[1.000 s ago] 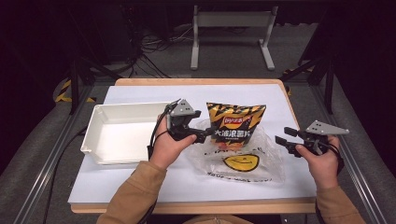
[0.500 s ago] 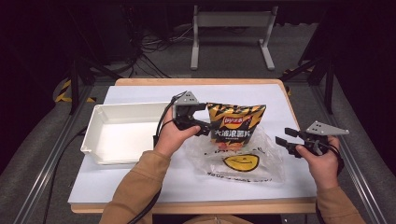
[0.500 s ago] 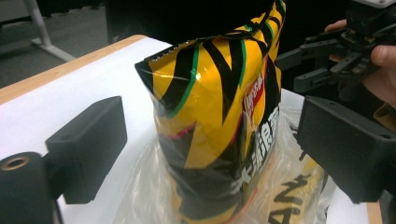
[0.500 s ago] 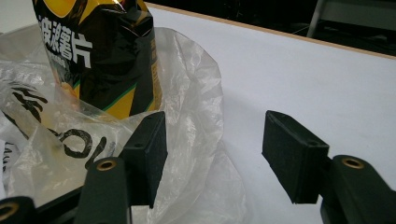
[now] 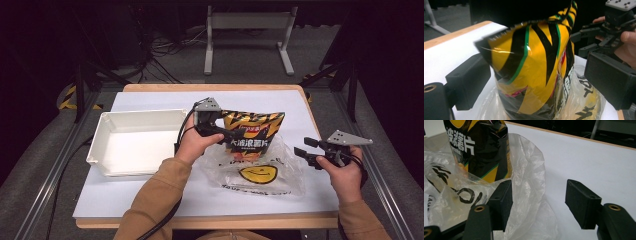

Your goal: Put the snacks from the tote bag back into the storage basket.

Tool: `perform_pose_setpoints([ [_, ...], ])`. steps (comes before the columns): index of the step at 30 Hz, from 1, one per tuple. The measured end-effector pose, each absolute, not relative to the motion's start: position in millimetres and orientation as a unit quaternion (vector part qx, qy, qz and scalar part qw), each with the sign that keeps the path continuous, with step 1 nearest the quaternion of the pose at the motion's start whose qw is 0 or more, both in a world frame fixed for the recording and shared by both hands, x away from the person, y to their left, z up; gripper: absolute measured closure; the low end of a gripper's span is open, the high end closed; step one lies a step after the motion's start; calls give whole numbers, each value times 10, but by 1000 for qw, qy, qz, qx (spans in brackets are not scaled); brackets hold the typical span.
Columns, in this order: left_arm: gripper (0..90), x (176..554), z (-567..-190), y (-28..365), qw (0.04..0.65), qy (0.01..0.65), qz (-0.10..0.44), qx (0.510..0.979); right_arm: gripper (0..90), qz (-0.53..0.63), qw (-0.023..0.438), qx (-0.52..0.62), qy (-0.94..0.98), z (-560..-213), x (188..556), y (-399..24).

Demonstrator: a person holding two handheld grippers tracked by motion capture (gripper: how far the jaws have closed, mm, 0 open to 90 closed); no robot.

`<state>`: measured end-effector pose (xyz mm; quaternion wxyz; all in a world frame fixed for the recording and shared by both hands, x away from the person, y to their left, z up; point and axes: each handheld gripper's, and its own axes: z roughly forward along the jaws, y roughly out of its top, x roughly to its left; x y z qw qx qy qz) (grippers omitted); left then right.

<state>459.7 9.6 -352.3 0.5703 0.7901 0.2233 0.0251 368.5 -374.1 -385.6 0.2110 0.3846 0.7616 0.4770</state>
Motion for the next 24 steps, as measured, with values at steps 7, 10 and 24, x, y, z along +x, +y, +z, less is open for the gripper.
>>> perform_pose_setpoints([
  [7,163,4622,-3553,47,564,216,21,796,392,476,207,385,763,-3870,3690,-3726],
  [10,253,4636,-3582,69,561,230,20,795,392,477,207,384,763,-3871,3689,-3731],
  [24,602,4560,-3569,68,548,232,28,803,392,476,204,384,764,-3887,3697,-3735],
])
